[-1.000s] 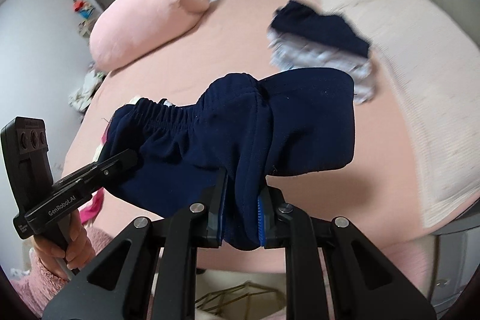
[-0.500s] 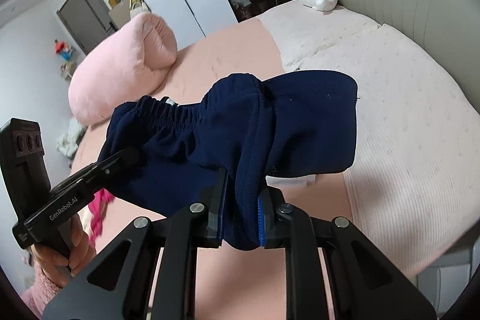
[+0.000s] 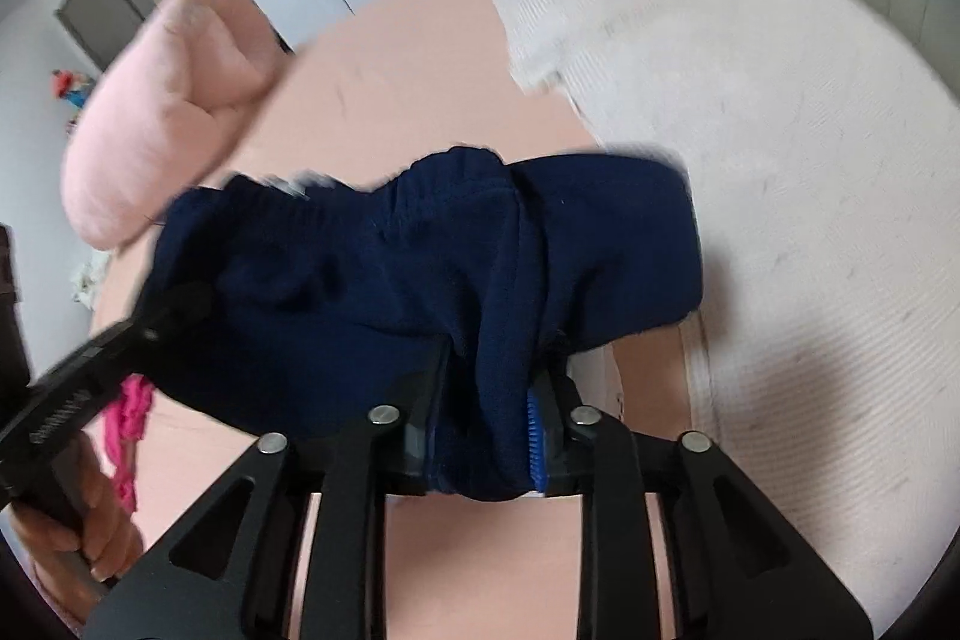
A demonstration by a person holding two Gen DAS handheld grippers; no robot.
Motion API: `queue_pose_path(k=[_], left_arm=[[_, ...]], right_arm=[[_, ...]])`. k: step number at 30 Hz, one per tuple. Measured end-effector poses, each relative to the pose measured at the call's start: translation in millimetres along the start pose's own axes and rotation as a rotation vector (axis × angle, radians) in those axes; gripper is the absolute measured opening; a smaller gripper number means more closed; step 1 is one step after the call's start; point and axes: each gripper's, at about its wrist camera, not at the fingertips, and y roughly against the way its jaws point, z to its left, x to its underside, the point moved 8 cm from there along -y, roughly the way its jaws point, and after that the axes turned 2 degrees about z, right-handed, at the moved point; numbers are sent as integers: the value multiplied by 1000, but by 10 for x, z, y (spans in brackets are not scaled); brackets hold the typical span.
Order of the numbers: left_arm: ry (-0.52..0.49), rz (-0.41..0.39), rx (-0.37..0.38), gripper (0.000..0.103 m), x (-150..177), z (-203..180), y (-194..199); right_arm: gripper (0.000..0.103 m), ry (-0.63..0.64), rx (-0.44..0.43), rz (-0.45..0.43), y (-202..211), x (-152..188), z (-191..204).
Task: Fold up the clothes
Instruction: 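Lift the folded shorts with both grippers and carry them onto the white clothes stack, then open both grippers to release the shorts on the stack and withdraw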
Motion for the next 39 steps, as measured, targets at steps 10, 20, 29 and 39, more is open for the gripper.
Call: queue_pose_path(k=[10, 20, 29, 39], left_arm=[[-100, -213, -59, 41, -79, -189, 428], [-244, -98, -89, 38, 33, -382, -33], [-213, -45, -125, 36, 136, -100, -482], [-189, -74, -56, 49, 33, -201, -3]], right_arm=[[54, 85, 181, -219, 541, -1, -52], [55, 107, 178, -126, 160, 45, 155], [59, 94, 138, -105, -122, 48, 80], [61, 56, 172, -159, 444, 101, 211]])
